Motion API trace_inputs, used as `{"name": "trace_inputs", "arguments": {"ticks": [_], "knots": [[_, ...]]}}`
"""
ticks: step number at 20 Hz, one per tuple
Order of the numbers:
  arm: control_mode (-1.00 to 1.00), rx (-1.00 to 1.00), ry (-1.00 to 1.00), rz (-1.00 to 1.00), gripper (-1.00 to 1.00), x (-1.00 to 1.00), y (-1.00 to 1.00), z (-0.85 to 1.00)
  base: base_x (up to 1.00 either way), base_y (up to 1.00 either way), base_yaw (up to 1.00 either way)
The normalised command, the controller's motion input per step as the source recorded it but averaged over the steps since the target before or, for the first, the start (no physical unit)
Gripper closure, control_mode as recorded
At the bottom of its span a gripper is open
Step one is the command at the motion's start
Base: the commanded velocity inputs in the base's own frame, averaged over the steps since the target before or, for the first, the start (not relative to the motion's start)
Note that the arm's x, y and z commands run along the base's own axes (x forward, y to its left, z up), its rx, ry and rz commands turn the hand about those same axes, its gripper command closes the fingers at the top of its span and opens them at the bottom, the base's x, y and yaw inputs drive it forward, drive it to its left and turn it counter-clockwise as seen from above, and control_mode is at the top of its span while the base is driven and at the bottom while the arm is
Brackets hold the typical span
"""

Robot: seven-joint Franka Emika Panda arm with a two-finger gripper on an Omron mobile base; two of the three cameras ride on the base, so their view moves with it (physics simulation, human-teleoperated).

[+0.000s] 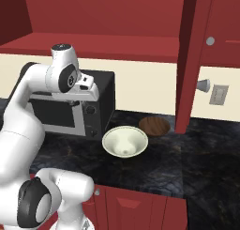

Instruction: Pick up the bowls on the counter and stack them on top of one another in the open cabinet. Place the smaller bowl on top of the larger bowl.

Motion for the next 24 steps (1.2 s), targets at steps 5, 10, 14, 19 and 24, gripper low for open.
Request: {"name": "trace_inputs", "arguments": {"ticks": [5, 10, 14, 19, 24], "knots": [[-1.0, 0.0, -0.03, 0.0, -1.0, -0.09, 0.0, 0.0, 0.0, 0.0, 0.0], [-1.0, 0.0, -0.01, -0.04, -1.0, -0.01, -0.03, 0.03, 0.0, 0.0, 0.0], [-1.0, 0.01, 0.0, -0.03, -1.0, -0.21, -0.44, 0.0, 0.0, 0.0, 0.0], [-1.0, 0.02, 0.0, -0.06, -1.0, -0.24, -0.67, 0.0, 0.0, 0.0, 0.0], [-1.0, 0.03, 0.0, -0.08, -1.0, -0.11, -0.73, 0.0, 0.0, 0.0, 0.0]]}}
